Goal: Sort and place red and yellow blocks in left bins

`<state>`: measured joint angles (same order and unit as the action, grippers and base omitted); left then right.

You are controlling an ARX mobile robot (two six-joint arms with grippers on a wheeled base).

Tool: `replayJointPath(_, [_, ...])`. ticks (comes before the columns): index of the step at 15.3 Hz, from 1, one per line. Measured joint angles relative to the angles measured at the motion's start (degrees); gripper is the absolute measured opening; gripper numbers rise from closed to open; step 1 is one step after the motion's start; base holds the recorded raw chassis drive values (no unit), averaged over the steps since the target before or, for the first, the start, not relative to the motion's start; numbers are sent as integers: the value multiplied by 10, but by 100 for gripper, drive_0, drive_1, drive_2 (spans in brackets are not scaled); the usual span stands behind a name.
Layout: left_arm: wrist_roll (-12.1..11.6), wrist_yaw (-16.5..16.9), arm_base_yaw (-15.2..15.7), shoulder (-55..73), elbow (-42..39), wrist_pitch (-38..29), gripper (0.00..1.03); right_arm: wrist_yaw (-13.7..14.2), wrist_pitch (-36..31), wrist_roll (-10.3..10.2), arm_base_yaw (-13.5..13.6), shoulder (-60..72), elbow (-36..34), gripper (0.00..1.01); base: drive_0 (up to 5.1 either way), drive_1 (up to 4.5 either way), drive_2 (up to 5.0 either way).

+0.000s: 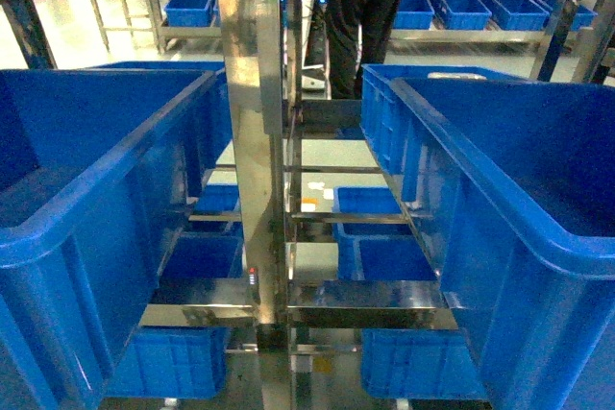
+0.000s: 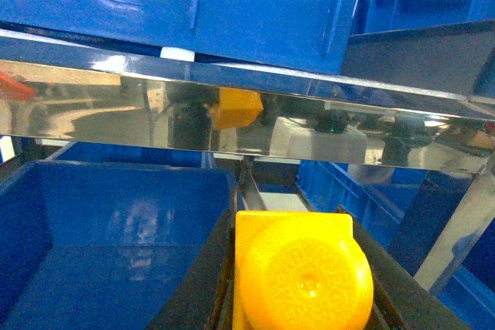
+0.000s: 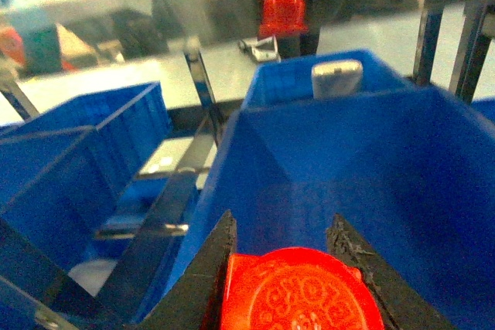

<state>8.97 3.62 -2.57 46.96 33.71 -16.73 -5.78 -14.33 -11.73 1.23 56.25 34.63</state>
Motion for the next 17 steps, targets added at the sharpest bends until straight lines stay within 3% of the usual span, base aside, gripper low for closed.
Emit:
replayJointPath(2, [0,0,0,-1,0,0,26,13,-84,-2,-2,179,43,28,0,0,0])
replayJointPath(4, [0,0,0,-1,0,0,26,40,-86,14,-7,299,132,28,0,0,0])
replayJointPath(7, [0,0,0,-1,0,0,26,45,-22,81,-13,390,224,28,34,34,34])
replayJointPath(8, [0,0,-1,-1,0,0,26,41,8,89,-13,407,260,28,102,102,102])
replayJointPath(9, [0,0,-1,-1,0,0,26,41,0,88,-13,420,277,28,102,102,102])
replayJointPath(11, [0,0,-1,-5,0,0,26,72,-29,66,-9,423,276,28,102,102,102])
replayJointPath(14, [0,-1,0,-4,0,0,26,95,-55,73,8,427,216,28,102,102,102])
replayJointPath(16, [0,-1,0,-3,0,0,26,96,-54,75,7,431,231,28,0,0,0])
replayJointPath(17, [0,-1,0,-3,0,0,26,95,-46,75,-7,450,255,28,0,0,0])
